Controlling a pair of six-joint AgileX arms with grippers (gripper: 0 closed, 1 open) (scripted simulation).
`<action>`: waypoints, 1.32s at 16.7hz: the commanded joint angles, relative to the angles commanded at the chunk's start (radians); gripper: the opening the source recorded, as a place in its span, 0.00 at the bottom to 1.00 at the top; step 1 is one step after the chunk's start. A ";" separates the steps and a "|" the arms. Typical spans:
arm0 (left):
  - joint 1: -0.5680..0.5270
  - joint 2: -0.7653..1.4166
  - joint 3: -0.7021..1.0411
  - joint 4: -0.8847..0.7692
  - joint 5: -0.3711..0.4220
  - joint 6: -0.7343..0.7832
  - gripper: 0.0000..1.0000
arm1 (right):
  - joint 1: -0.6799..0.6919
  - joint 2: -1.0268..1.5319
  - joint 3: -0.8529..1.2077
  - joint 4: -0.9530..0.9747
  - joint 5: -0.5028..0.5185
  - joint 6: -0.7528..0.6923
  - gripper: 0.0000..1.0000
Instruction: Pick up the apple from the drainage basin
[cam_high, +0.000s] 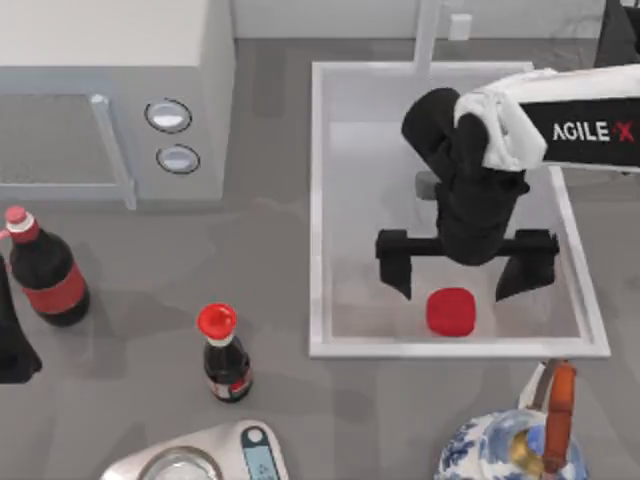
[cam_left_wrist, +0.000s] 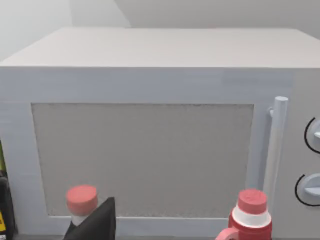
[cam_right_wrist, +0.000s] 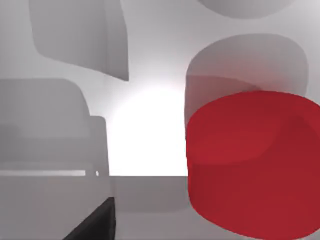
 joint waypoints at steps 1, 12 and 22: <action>0.000 0.000 0.000 0.000 0.000 0.000 1.00 | 0.001 0.031 -0.021 0.058 0.000 0.001 1.00; 0.000 0.000 0.000 0.000 0.000 0.000 1.00 | 0.003 0.155 -0.102 0.253 0.002 0.003 0.85; 0.000 0.000 0.000 0.000 0.000 0.000 1.00 | 0.003 0.155 -0.102 0.253 0.002 0.003 0.10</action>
